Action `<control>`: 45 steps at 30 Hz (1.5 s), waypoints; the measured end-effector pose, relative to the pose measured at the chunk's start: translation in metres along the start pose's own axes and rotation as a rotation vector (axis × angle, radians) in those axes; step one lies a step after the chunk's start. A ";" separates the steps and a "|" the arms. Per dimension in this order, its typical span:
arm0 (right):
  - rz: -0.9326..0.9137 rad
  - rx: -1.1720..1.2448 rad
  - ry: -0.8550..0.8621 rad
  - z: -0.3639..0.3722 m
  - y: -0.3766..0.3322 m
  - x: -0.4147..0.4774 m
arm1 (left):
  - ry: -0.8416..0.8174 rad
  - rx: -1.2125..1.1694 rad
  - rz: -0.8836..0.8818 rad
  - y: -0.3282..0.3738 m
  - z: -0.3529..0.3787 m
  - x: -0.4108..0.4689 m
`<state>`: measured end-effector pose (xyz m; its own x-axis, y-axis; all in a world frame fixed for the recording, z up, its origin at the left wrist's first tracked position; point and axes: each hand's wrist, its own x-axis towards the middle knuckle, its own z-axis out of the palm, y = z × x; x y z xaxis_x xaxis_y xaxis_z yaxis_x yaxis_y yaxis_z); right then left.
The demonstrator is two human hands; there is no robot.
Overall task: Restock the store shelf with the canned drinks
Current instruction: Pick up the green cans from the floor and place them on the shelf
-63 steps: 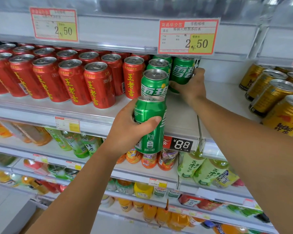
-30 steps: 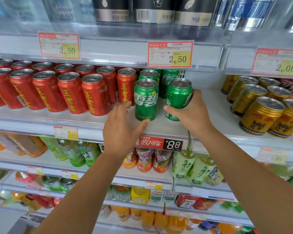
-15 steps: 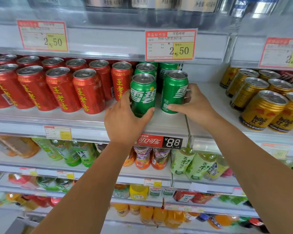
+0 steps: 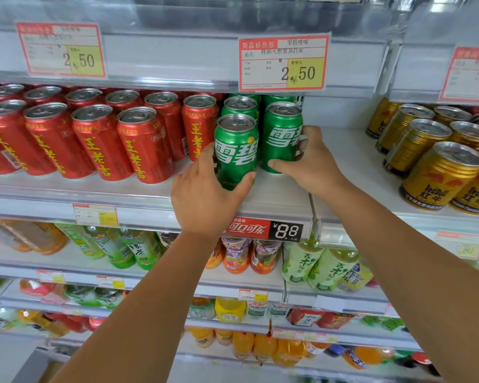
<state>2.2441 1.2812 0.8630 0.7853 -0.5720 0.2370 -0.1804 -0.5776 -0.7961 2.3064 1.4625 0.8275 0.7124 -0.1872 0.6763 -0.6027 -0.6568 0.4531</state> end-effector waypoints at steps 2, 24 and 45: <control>0.006 0.016 0.010 0.005 0.000 0.003 | 0.015 0.000 0.013 -0.001 0.000 0.000; 0.018 0.265 0.518 -0.057 0.013 -0.192 | -0.348 -0.840 0.275 0.038 -0.034 -0.105; 1.414 0.066 -0.094 0.092 0.626 -0.550 | -1.875 0.156 0.194 -0.038 0.318 -0.667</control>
<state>1.7540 1.2883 0.1830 0.0052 -0.5941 -0.8043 -0.8100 0.4692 -0.3518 1.9688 1.3797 0.1743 0.1303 -0.6312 -0.7646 -0.7549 -0.5631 0.3363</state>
